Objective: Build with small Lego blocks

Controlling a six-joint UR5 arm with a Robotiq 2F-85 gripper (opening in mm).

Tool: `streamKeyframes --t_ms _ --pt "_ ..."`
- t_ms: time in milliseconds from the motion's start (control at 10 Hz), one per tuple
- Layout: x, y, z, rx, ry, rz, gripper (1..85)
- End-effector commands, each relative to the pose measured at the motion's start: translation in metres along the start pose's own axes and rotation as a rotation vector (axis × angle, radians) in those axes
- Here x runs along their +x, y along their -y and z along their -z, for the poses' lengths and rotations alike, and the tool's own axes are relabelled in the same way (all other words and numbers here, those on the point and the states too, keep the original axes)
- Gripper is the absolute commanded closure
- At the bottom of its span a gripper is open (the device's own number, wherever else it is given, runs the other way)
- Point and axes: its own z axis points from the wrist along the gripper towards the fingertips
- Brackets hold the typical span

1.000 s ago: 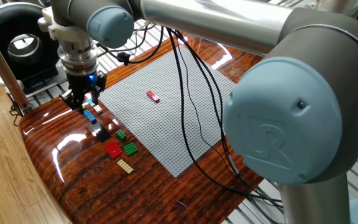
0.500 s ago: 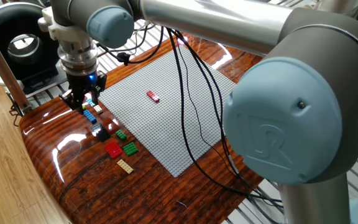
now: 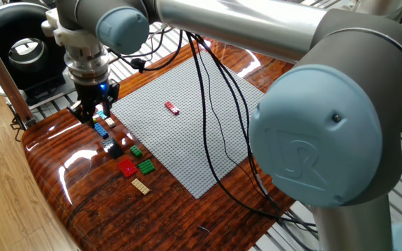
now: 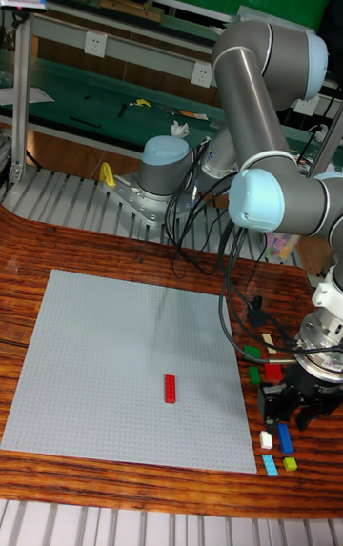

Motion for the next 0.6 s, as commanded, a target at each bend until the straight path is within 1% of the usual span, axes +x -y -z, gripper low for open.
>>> streamKeyframes --t_ms 0,100,300,500 --pt "-0.0095 -0.0095 -0.0059 -0.006 0.024 -0.083 34.3" --pt "-0.0109 -0.0099 -0.0097 0.005 0.03 -0.107 34.3" --pt "-0.0051 -0.008 -0.0138 0.022 0.037 -0.121 34.3" --pt "-0.0021 -0.0066 -0.0136 0.022 0.035 -0.106 34.7"
